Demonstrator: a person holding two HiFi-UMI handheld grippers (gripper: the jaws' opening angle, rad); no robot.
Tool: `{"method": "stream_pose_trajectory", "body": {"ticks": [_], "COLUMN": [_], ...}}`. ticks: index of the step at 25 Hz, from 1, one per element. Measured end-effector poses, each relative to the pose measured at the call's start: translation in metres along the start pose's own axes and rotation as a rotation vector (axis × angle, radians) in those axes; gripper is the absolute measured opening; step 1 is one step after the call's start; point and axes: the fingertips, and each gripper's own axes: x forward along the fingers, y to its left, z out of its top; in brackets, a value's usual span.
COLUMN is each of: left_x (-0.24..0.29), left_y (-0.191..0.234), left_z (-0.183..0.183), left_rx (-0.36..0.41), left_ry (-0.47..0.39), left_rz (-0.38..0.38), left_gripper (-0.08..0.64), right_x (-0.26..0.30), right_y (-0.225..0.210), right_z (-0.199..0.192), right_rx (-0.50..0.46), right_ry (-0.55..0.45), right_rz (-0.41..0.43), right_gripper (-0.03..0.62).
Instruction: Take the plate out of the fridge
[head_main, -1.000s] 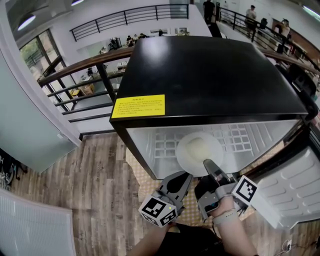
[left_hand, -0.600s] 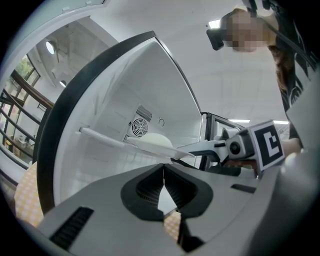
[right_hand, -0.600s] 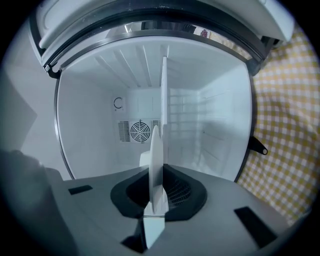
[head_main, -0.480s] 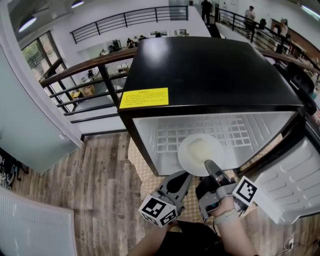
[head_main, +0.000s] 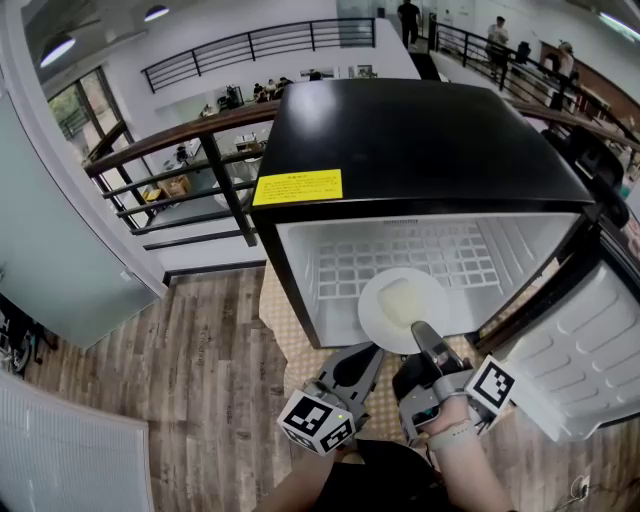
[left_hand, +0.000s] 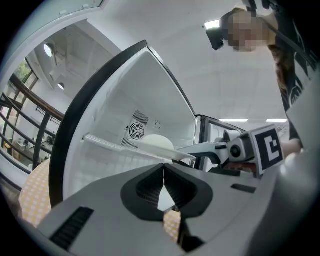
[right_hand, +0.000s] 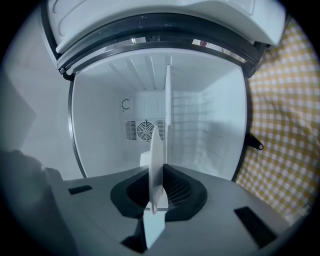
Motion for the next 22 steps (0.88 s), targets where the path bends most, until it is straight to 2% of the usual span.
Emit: {"method": "stream_pose_trajectory", "body": {"ticks": [16, 22], "left_x": [-0.034, -0.052], "left_y": [-0.027, -0.040], "left_z": [0.004, -0.002], "left_rx": [0.027, 0.015], "left_ry": [-0.016, -0.014], "left_rz": [-0.003, 0.001], "left_gripper": [0.009, 0.009], "right_x": [-0.036, -0.053], "right_y": [0.004, 0.006], "right_z": [-0.022, -0.035], "right_rx": [-0.011, -0.029], "right_ry": [0.001, 0.012], "right_rz": [0.024, 0.034], "right_gripper": [0.051, 0.051]}}
